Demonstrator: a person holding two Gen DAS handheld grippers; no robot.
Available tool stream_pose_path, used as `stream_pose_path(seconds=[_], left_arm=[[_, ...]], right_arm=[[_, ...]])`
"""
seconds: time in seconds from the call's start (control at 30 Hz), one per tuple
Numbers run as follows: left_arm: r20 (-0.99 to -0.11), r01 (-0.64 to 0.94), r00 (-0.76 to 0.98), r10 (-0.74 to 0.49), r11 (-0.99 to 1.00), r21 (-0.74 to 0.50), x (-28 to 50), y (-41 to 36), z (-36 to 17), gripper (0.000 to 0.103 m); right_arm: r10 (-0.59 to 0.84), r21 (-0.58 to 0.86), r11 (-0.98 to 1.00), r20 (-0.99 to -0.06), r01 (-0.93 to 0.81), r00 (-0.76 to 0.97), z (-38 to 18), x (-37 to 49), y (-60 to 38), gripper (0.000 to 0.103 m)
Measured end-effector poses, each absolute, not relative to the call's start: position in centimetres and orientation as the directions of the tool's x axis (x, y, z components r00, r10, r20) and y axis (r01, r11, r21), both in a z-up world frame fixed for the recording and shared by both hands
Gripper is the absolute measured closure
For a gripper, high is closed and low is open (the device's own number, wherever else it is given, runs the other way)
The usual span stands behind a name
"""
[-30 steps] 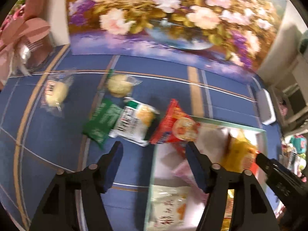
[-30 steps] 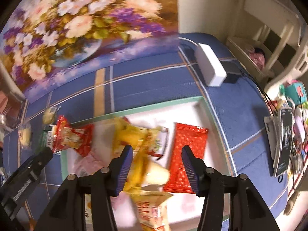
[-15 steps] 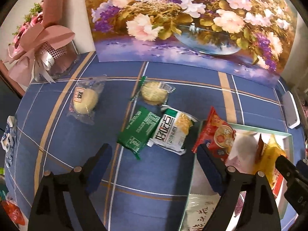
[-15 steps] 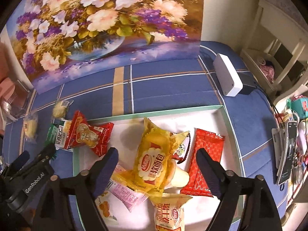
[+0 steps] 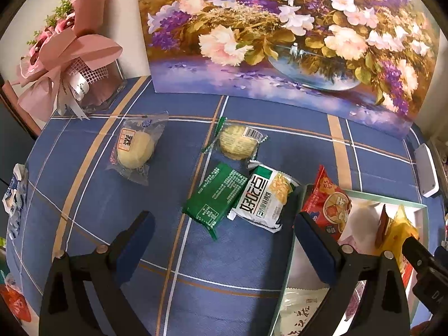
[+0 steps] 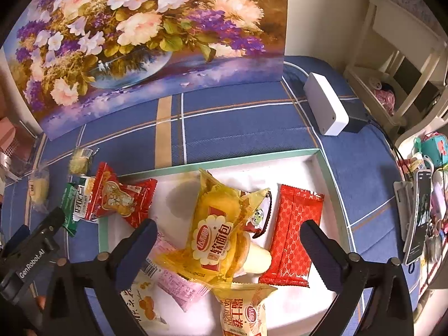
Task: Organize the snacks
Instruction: 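Withdraw both tools from the tray toward the remaining snacks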
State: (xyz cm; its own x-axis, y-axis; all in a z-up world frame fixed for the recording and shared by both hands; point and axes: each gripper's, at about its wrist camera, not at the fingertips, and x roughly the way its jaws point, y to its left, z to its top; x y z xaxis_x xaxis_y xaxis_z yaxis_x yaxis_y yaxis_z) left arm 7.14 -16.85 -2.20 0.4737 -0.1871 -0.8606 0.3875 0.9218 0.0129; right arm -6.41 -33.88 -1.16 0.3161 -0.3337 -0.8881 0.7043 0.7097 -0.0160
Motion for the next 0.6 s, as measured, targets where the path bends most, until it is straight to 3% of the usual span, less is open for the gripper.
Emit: stream_pose_path(seconds=[0.6], left_arm=[[-0.803, 0.350, 0.559, -0.206, 0.937, 0.003, 9.3, -13.2, 0.3, 0.003]], right_arm=[[-0.302, 0.078, 0.768, -0.832, 0.636, 0.466, 0.2, -3.9, -30.6, 0.000]])
